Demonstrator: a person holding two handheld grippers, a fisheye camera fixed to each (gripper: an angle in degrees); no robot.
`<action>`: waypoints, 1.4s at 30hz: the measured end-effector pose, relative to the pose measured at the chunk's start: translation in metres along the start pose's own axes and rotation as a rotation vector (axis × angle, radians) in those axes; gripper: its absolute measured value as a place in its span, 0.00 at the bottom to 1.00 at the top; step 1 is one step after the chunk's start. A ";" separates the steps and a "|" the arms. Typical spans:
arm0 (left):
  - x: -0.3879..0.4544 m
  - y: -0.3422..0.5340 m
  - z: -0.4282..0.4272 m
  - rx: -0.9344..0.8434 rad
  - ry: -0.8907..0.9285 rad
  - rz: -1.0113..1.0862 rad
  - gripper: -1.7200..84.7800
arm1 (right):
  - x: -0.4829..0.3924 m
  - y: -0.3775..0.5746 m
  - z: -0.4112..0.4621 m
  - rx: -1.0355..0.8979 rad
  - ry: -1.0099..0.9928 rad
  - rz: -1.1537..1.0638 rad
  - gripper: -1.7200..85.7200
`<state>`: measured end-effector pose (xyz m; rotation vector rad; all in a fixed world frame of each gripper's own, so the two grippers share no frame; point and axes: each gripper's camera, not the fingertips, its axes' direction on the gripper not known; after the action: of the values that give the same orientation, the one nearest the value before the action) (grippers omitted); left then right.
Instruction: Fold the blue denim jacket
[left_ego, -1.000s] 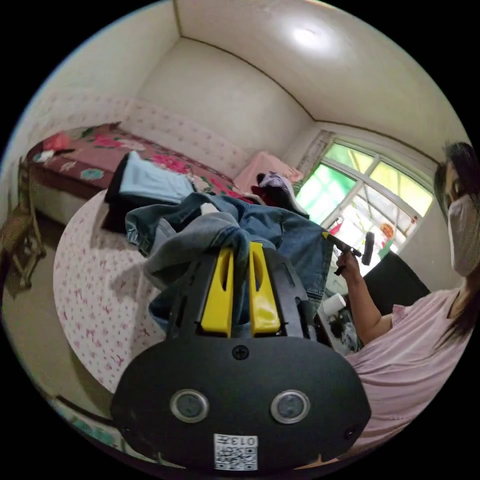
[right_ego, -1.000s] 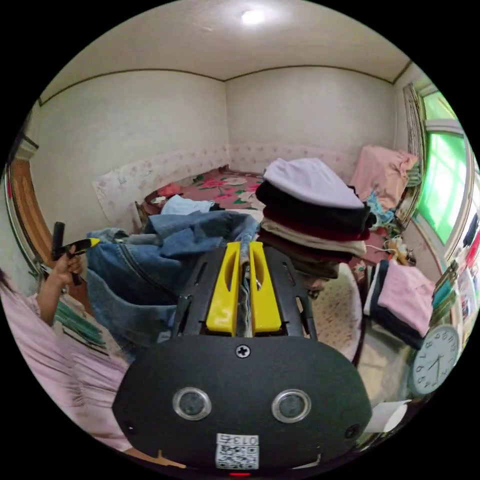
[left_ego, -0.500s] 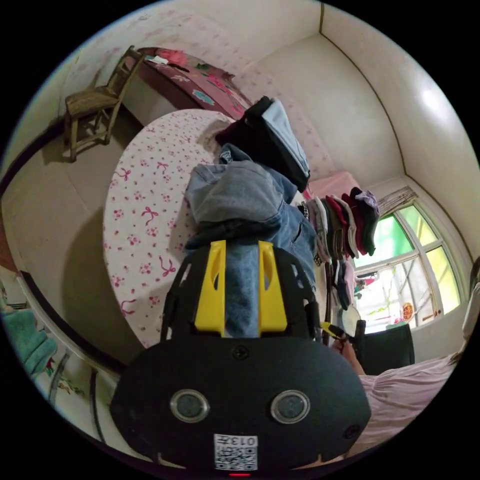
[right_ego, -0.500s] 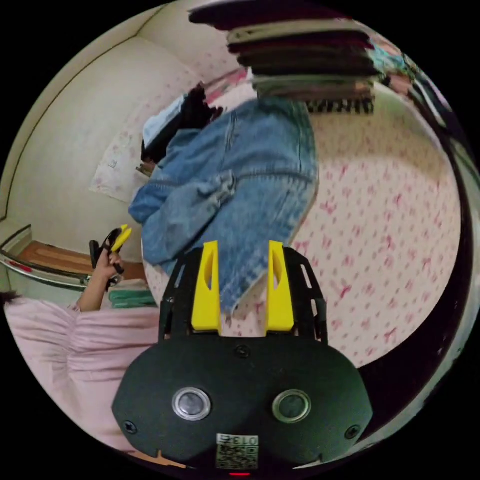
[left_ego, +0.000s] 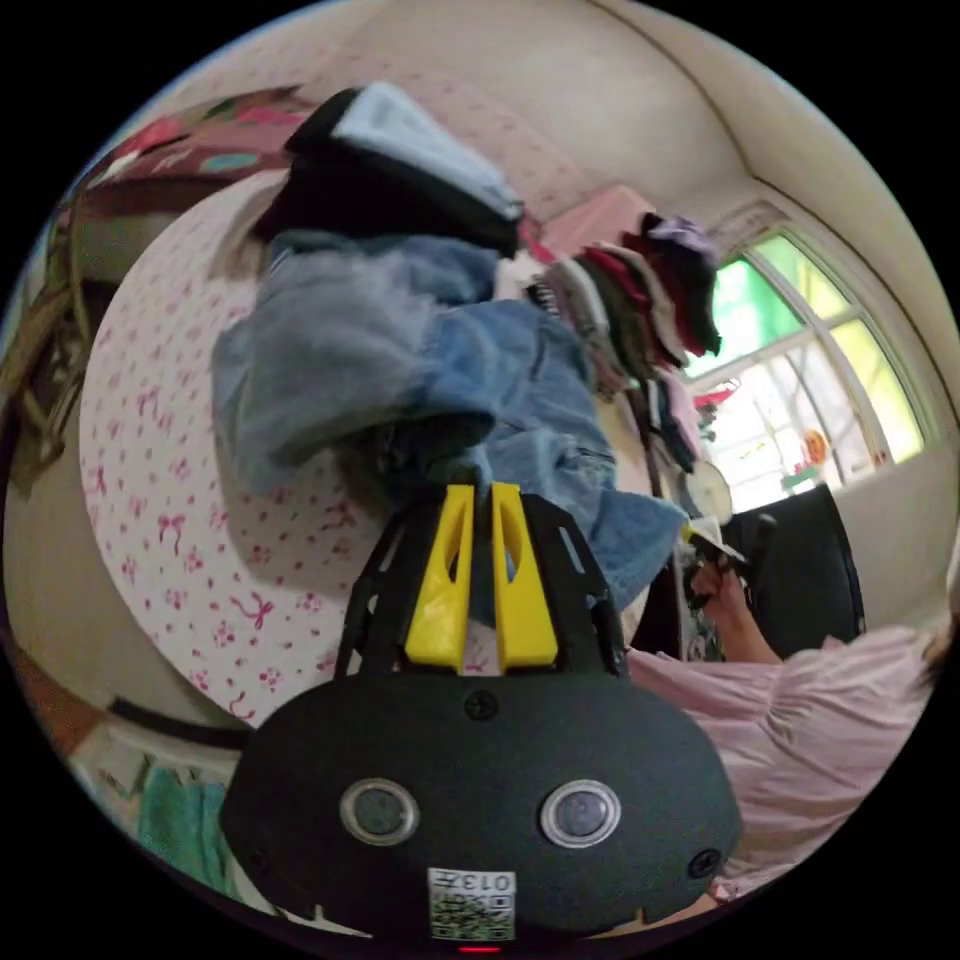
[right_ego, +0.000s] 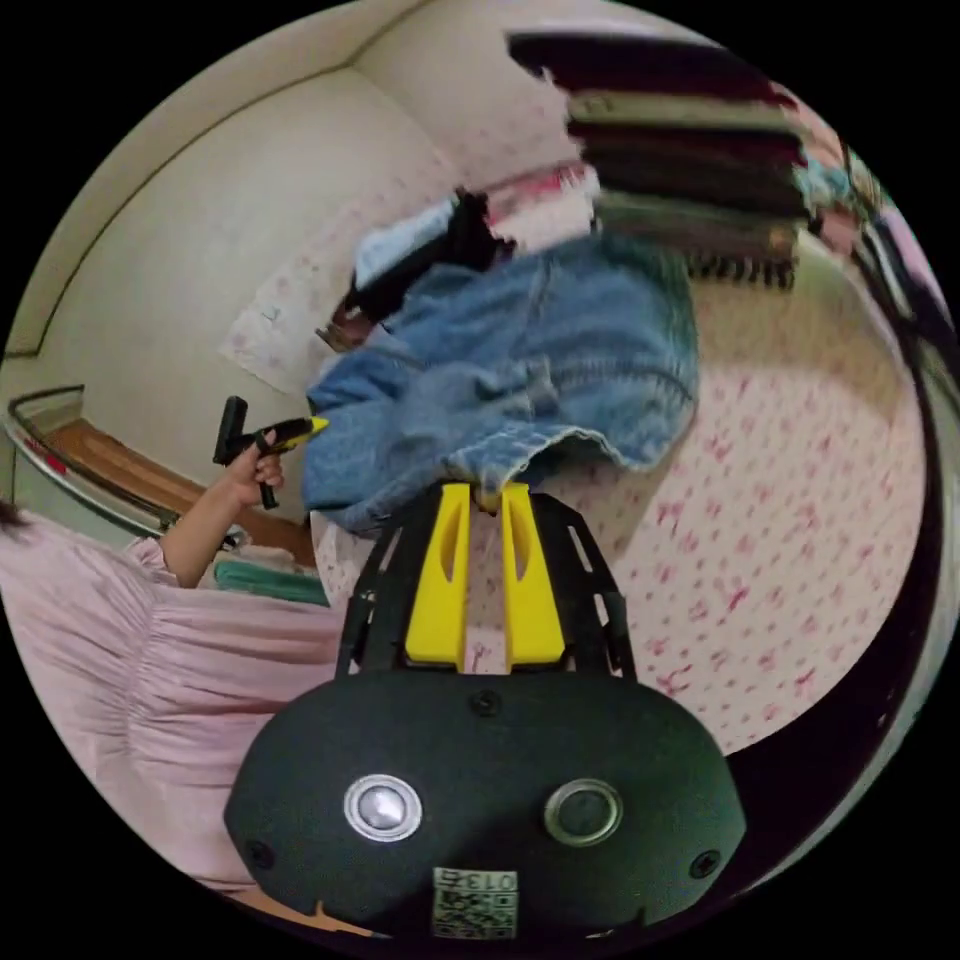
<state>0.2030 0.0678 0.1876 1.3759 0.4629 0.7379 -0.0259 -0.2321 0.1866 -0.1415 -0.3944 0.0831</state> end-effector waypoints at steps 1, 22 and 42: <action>0.021 -0.002 -0.017 0.028 0.039 0.079 0.05 | -0.008 -0.008 -0.038 0.107 0.032 -0.041 0.06; 0.008 0.073 -0.008 -0.092 0.110 -0.177 0.10 | 0.117 0.074 -0.152 0.143 0.270 0.448 0.07; 0.038 0.002 -0.058 0.026 -0.168 -0.050 0.02 | 0.046 -0.001 -0.024 -0.127 -0.090 -0.041 0.06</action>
<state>0.1890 0.1356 0.1850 1.4322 0.3741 0.5722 0.0256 -0.2309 0.1824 -0.2552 -0.4923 0.0235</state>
